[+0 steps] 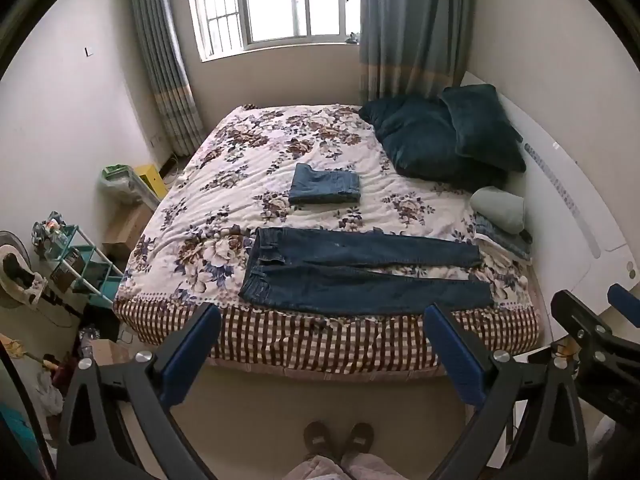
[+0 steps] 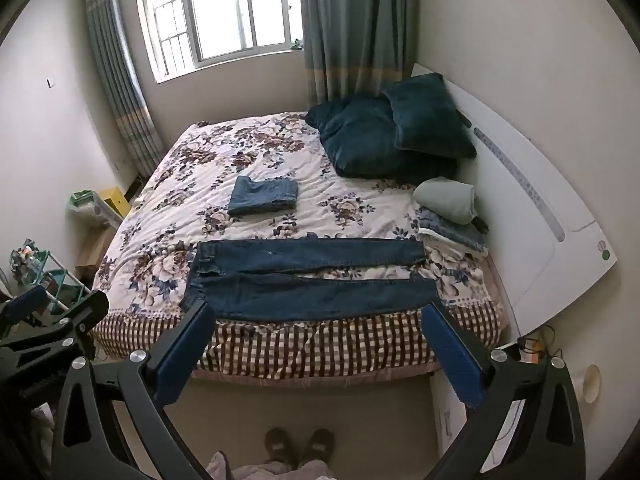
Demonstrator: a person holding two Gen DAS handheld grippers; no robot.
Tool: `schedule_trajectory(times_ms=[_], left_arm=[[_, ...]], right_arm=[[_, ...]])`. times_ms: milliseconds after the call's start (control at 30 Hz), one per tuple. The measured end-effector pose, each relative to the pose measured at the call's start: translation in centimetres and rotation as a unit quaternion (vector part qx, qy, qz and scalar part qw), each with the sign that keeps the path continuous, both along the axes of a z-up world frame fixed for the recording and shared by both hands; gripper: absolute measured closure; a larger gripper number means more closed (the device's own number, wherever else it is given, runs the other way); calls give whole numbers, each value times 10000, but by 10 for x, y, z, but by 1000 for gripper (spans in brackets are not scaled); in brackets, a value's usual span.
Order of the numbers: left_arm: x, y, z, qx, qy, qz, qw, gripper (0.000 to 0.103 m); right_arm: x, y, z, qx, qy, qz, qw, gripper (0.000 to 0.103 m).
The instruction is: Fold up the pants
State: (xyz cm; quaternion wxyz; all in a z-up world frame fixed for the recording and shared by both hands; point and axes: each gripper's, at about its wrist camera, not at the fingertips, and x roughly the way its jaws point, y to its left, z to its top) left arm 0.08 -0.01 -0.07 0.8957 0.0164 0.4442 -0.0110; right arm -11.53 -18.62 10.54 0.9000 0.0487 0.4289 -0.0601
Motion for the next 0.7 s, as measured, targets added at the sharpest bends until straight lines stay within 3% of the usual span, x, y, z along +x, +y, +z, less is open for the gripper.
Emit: schedule_trajectory(times_ms=[700], left_arm=[[-1, 1, 0, 14, -160, 11, 9999, 0]], right_arm=[[-4, 14, 2, -39, -45, -21, 10000, 0]])
